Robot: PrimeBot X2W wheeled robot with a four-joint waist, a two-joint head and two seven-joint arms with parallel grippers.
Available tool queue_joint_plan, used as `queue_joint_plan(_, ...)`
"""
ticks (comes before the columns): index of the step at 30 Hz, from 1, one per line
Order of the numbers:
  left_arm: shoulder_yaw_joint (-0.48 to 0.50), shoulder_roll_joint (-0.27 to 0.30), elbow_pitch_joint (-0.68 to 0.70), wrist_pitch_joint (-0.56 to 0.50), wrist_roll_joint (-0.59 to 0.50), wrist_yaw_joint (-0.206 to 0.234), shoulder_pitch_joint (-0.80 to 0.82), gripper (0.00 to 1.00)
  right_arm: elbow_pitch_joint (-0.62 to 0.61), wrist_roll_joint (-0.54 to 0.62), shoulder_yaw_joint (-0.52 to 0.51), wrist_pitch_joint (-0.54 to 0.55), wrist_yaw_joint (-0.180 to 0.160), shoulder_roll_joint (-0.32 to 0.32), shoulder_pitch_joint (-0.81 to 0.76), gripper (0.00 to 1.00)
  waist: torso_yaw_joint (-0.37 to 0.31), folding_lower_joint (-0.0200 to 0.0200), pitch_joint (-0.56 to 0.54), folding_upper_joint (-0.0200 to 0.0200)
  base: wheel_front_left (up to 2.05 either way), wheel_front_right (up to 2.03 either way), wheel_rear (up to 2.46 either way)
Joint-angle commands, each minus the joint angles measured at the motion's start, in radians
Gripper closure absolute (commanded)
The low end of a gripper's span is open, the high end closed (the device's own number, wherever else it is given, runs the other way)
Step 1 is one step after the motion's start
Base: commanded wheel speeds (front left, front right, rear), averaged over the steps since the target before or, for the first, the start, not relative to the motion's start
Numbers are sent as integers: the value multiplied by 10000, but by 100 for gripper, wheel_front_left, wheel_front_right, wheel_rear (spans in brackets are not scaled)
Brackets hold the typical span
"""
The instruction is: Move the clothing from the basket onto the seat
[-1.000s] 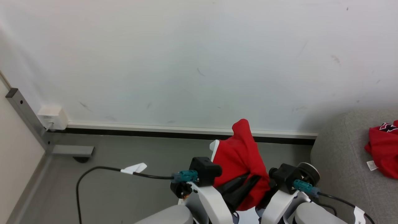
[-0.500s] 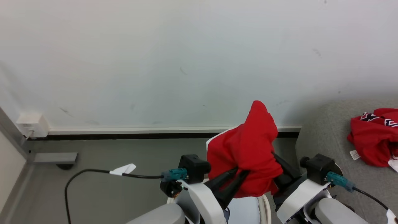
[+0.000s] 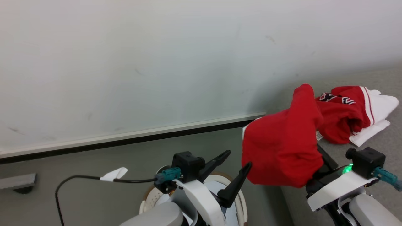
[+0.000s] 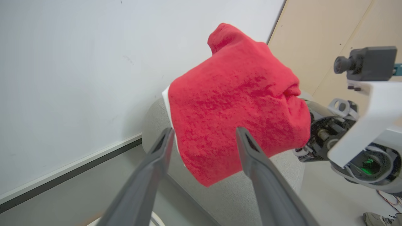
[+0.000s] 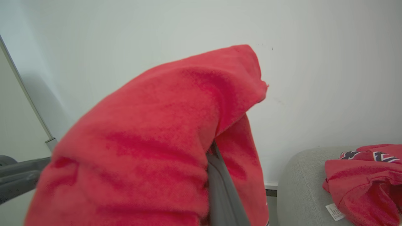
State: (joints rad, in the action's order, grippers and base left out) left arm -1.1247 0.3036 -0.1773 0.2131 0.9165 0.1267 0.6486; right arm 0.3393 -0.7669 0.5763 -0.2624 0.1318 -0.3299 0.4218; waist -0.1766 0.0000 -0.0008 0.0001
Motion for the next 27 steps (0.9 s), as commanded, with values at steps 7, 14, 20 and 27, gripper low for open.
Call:
queue_joint_plan(7, 92, 139, 4, 236, -326, -4, 99, 0, -351, 68, -796, -34, -22, -370, -652, 100, -1408, 0, 398, -1, 0, 0, 0)
queue_joint_plan(14, 80, 164, -54, 343, -756, -89, 237, 0, -829, 305, -1695, -34, -22, -112, -1407, 100, -2453, 0, 785, -1, 0, 0, 0)
queue_joint_plan(20, 41, 169, -174, 395, -837, -155, 347, 0, -1158, 504, -2027, -8, -22, 89, -1765, 100, -3045, 0, 1036, -1, 0, 0, 0)
queue_joint_plan(27, -13, 219, -142, 430, -1262, -162, 550, 0, -1443, 246, -2343, 121, -22, 303, -1647, 100, -3251, 0, 1292, -1, 0, 0, 0)
